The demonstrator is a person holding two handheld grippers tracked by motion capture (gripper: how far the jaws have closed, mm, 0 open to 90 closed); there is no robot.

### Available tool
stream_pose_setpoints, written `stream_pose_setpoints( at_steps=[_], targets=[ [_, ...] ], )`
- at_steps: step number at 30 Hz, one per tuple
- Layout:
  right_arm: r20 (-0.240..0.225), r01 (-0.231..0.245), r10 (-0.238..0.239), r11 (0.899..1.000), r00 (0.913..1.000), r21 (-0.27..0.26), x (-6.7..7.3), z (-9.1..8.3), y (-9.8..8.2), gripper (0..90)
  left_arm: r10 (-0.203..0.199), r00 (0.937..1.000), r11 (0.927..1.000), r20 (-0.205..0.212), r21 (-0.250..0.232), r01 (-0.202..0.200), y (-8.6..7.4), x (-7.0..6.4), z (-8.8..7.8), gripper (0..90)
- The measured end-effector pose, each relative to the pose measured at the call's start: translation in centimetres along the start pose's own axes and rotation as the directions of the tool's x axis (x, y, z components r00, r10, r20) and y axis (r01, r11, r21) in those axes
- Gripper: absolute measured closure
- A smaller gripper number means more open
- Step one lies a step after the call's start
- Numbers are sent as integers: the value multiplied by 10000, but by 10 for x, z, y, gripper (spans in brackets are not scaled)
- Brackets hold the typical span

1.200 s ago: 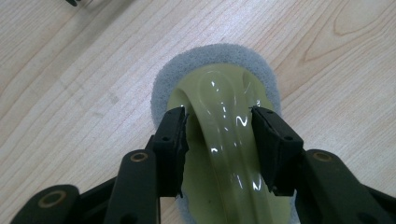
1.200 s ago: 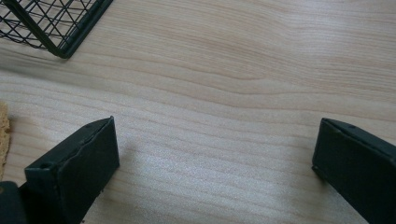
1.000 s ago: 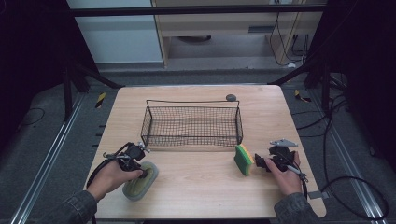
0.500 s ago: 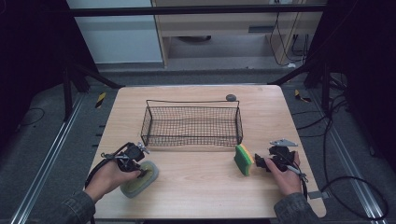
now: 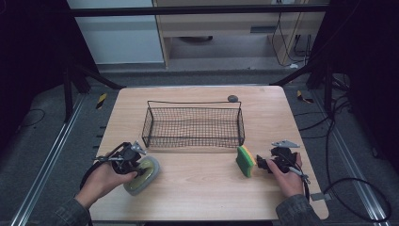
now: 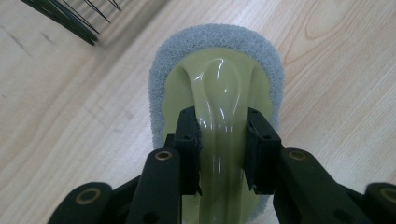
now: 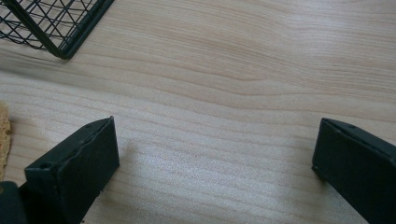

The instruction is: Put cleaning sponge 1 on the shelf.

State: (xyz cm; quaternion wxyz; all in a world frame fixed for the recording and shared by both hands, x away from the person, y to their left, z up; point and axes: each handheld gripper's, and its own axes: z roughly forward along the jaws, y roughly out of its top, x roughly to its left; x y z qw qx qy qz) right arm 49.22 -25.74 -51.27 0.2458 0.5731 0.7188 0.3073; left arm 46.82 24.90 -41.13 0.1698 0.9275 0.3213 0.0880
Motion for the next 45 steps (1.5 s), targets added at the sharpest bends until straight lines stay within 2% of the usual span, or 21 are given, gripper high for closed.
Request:
stream_pose_setpoints(
  at_steps=[2, 9, 15, 21, 27, 28, 31, 32, 34, 35, 37, 41, 43, 45],
  targets=[
    [18, -42, 42, 10000, 10000, -13, 0, 0, 0, 7, -50, 10000, 9994, 2, -354, 50, -3, 6, -5, 695],
    [63, -107, 107, 9999, 9999, -5, 1, 0, 0, 7, -251, 9997, 9945, 21, -1015, 252, -11, 20, -14, 695],
    [67, -113, 113, 9999, 9999, 0, 1, 0, 0, 7, -216, 9997, 9930, -117, -1162, 201, -12, 24, -18, 695],
    [76, -99, 99, 10000, 9999, 1, 1, 0, 0, 7, -68, 9996, 9924, -277, -1233, 34, -6, 22, -24, 695],
    [59, -123, 123, 9999, 9999, 7, 1, 1, 1, 6, 404, 9962, 9860, -773, -1584, -522, 6, 21, -43, 695],
    [58, -115, 115, 9999, 9999, 8, 1, 0, 1, 5, 612, 9929, 9830, -1016, -1662, -776, 11, 22, -50, 694],
    [53, -94, 94, 10000, 9999, 5, 1, 1, 1, 5, 800, 9890, 9804, -1240, -1694, -1005, 17, 23, -57, 695],
    [53, -92, 92, 10000, 9999, 4, 1, 1, 1, 5, 987, 9850, 9767, -1415, -1756, -1231, 23, 25, -62, 695],
    [52, -100, 100, 10000, 9999, 2, 1, 1, 1, 5, 1040, 9838, 9759, -1462, -1758, -1293, 25, 26, -64, 695],
    [51, -95, 95, 10000, 9999, 7, 1, 1, 1, 5, 1110, 9809, 9741, -1595, -1782, -1392, 32, 30, -68, 695],
    [48, -100, 100, 9999, 9999, 6, 1, 1, 1, 5, 1135, 9804, 9732, -1608, -1809, -1423, 34, 32, -70, 695],
    [-9, 32, -32, 10000, 10000, 5, 0, 0, 0, 5, 1314, 9744, 9678, -1826, -1892, -1660, 49, 41, -78, 694],
    [-28, 50, -50, 10000, 10000, 6, 0, 0, 0, 5, 1299, 9742, 9668, -1844, -1947, -1657, 53, 43, -79, 695],
    [-104, 69, -69, 10000, 9999, 11, 0, 0, 0, 5, 1418, 9718, 9613, -1882, -2081, -1805, 63, 49, -81, 695]
  ],
)
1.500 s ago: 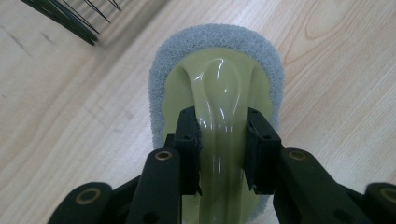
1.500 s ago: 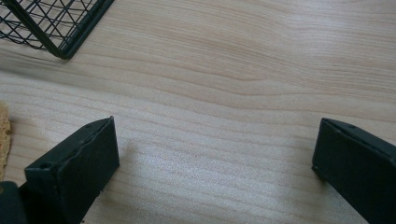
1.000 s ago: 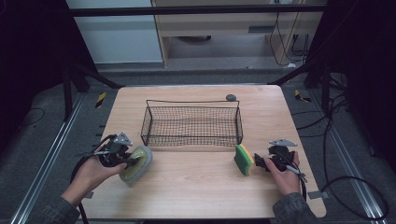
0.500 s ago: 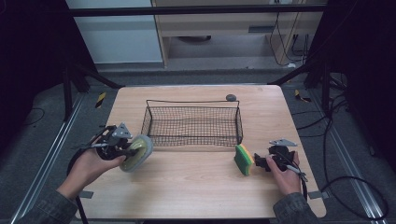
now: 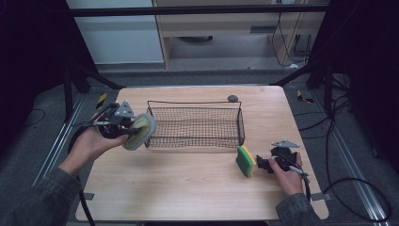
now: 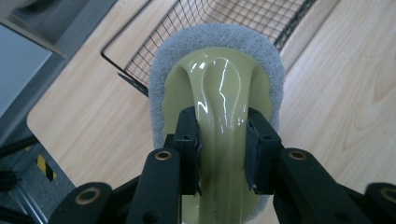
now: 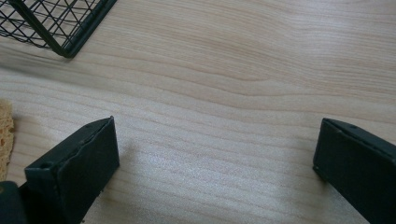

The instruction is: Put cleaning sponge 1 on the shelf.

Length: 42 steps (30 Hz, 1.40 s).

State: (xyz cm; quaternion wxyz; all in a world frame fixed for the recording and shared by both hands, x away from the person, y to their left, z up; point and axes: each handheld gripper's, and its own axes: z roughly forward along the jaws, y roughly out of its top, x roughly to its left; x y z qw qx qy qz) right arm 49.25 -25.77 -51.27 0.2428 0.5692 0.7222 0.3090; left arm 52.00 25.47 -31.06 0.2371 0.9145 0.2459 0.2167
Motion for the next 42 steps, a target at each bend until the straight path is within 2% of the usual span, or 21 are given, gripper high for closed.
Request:
stream_pose_setpoints(
  at_steps=[7, 8, 12, 13, 14, 16, 22, 26, 30, 31, 34, 35, 36, 37, 42],
  targets=[
    [-132, 151, -151, 9999, 9998, -26, -1, 1, 1, 7, 335, 9990, 9989, 287, -347, -325, 15, 15, 5, 694],
    [-133, 167, -167, 9999, 9998, -31, -1, 1, 1, 8, 553, 9981, 9976, 281, -435, -541, 20, 21, 5, 695],
    [-115, 188, -189, 9998, 9998, -56, -1, 1, 1, 10, 638, 9977, 9962, 242, -617, -622, 28, 28, 6, 694],
    [-102, 216, -216, 9998, 9997, -36, -1, 1, 0, 10, 880, 9958, 9943, 267, -631, -862, 32, 32, 7, 694],
    [-102, 216, -216, 9998, 9997, -36, -1, 1, 0, 10, 880, 9958, 9943, 267, -631, -862, 32, 32, 7, 694],
    [-132, 267, -267, 9996, 9996, -26, -1, 1, 0, 10, 1149, 9933, 9912, 124, -671, -1138, 37, 35, 10, 694],
    [-256, 322, -324, 9995, 9991, -67, -1, 0, 0, 12, 1354, 9899, 9873, -428, -775, -1384, 47, 36, 11, 694],
    [-402, 385, -387, 9992, 9984, -55, -1, -2, -2, 12, 1460, 9866, 9874, -726, -517, -1499, 51, 35, 16, 695],
    [-409, 399, -401, 9992, 9984, -49, -1, -2, -2, 12, 1572, 9852, 9860, -678, -452, -1604, 52, 34, 17, 694],
    [-423, 405, -406, 9992, 9983, -48, -1, -2, -2, 11, 1771, 9820, 9831, -658, -349, -1797, 55, 34, 18, 694],
    [-417, 414, -416, 9991, 9983, -43, -1, -2, -2, 9, 1957, 9784, 9795, -668, -357, -1983, 59, 34, 20, 694],
    [-447, 442, -443, 9990, 9980, -38, -1, -1, -1, 8, 2173, 9733, 9752, -739, -270, -2198, 63, 34, 21, 694],
    [-447, 442, -443, 9990, 9980, -38, -1, -1, -1, 8, 2173, 9733, 9752, -739, -270, -2198, 63, 34, 21, 694],
    [-449, 440, -441, 9990, 9980, -36, -1, -1, -1, 8, 2302, 9697, 9726, -818, -153, -2321, 66, 34, 22, 694],
    [-395, 365, -366, 9993, 9985, -21, 0, -2, -2, 8, 2445, 9670, 9693, -718, -108, -2458, 75, 36, 29, 694]
  ],
)
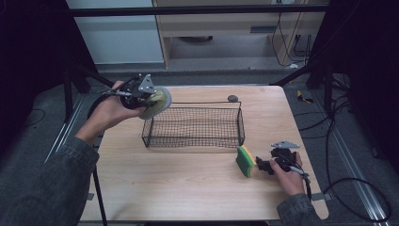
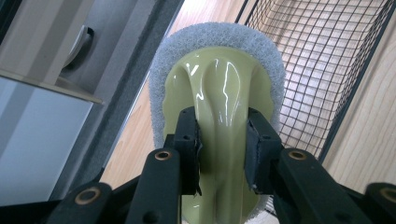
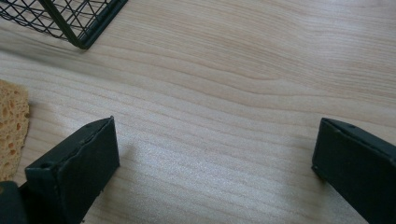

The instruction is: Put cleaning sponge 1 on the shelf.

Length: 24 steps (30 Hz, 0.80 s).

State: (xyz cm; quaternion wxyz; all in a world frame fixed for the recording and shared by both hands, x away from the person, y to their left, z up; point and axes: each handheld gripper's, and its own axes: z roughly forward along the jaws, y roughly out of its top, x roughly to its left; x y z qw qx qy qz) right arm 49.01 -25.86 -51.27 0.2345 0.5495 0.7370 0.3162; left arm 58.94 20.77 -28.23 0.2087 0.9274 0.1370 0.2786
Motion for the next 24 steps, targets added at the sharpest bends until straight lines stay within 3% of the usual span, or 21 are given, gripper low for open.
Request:
stream_pose_setpoints(
  at_steps=[8, 13, 24],
  targets=[
    [47, 32, -32, 10000, 10000, -6, 0, 0, 0, 8, 357, 9993, 9994, 134, 29, -357, 8, 0, 9, 694],
    [49, 31, -30, 10000, 10000, -12, 0, 0, 0, 8, 751, 9971, 9965, 135, 370, -756, 12, -6, 15, 694],
    [54, 26, -26, 10000, 10000, -7, 0, 0, 0, 8, 907, 9956, 9945, 244, 498, -919, 14, -7, 21, 694]
  ],
)
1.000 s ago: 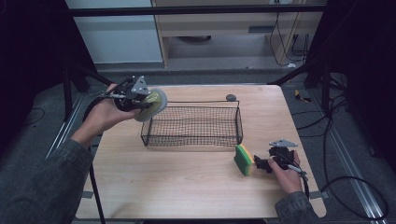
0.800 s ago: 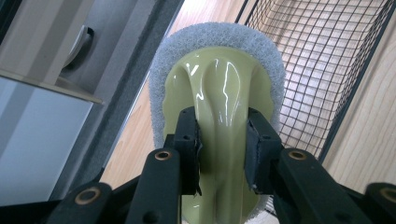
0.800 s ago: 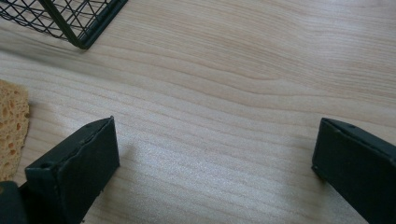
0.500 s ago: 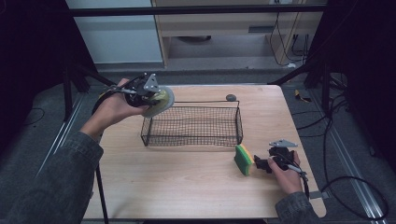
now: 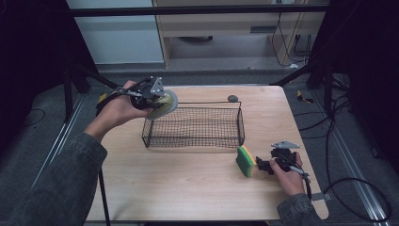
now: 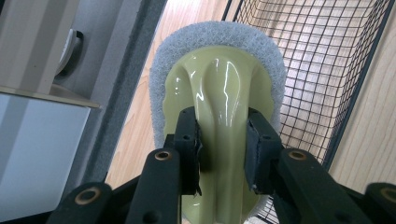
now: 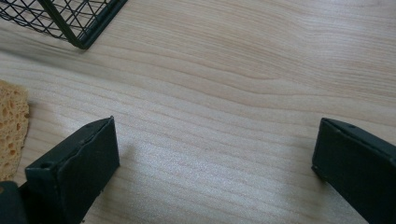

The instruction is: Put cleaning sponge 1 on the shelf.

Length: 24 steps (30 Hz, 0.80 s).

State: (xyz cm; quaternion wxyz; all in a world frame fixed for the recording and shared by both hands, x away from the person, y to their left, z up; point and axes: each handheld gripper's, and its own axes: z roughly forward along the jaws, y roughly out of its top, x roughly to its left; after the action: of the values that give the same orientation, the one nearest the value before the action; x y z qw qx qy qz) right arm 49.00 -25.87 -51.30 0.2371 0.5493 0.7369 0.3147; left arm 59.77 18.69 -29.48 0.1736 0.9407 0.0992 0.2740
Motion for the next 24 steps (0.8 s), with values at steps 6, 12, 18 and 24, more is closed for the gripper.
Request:
stream_pose_setpoints(
  at_steps=[6, 12, 18, 24],
  targets=[
    [1, -1, 1, 10000, 10000, -1, 0, 0, 0, 8, 107, 9999, 9999, 7, 14, -107, 1, -2, 2, 694],
    [1, 14, -14, 10000, 10000, -4, 0, 0, 0, 8, 240, 9997, 9997, -14, 63, -240, 2, -3, 2, 694],
    [2, 15, -15, 10000, 10000, 1, 0, 0, 0, 8, 245, 9997, 9995, -46, 198, -244, 3, -2, 7, 694],
    [0, 12, -12, 10000, 10000, 1, 0, 0, 0, 8, 290, 9996, 9994, -8, 171, -290, 4, -3, 8, 694]
  ],
)
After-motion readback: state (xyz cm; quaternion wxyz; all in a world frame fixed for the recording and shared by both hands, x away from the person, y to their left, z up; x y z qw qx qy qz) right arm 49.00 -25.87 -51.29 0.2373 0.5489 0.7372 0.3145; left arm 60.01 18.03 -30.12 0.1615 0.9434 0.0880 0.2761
